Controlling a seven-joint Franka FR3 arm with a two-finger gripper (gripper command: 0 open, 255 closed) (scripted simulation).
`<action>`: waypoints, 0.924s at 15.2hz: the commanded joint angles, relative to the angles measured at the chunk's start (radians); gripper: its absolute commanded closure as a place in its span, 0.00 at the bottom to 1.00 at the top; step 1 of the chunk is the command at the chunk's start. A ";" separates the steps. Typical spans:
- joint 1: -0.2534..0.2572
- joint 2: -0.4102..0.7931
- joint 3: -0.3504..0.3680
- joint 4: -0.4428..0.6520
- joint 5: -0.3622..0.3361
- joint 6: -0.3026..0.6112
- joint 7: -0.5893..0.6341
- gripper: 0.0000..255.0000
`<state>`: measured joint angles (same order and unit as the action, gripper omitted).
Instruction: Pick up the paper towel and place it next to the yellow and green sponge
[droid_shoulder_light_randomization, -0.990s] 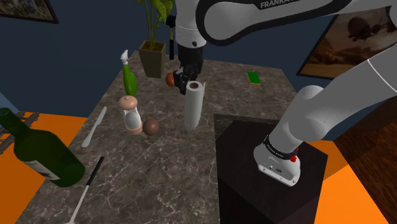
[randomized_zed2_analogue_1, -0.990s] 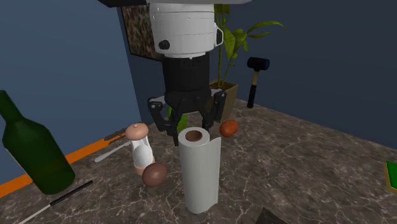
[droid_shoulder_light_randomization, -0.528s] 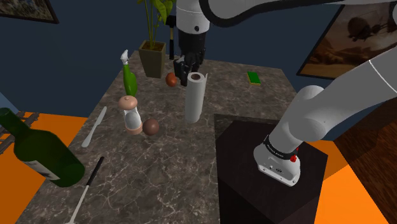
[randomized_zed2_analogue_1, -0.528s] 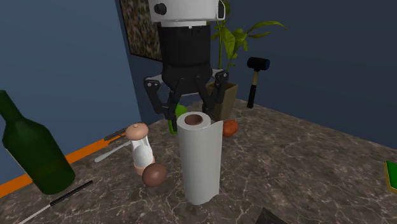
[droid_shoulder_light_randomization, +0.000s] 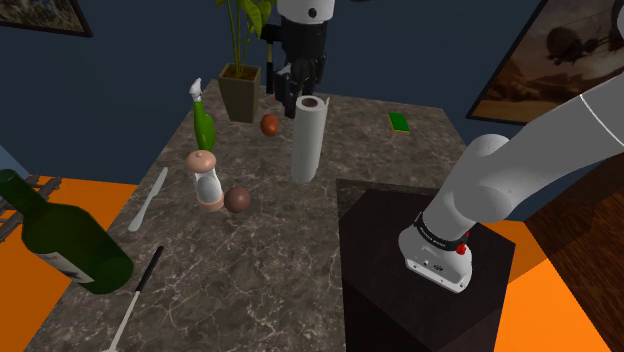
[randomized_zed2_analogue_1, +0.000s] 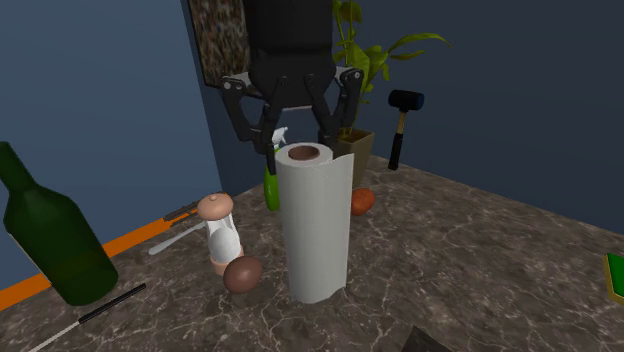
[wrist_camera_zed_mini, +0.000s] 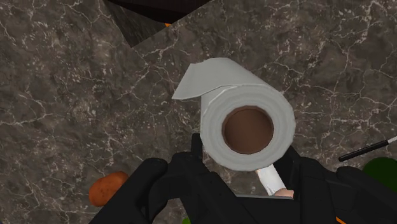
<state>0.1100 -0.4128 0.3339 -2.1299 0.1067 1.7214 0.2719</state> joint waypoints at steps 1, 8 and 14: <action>-0.001 0.000 -0.002 0.026 -0.001 -0.026 0.000 1.00; -0.005 0.014 -0.007 0.132 -0.008 -0.119 0.003 1.00; -0.009 0.034 -0.010 0.231 -0.015 -0.199 0.006 1.00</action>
<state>0.1013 -0.3850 0.3236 -1.9161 0.0932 1.5347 0.2766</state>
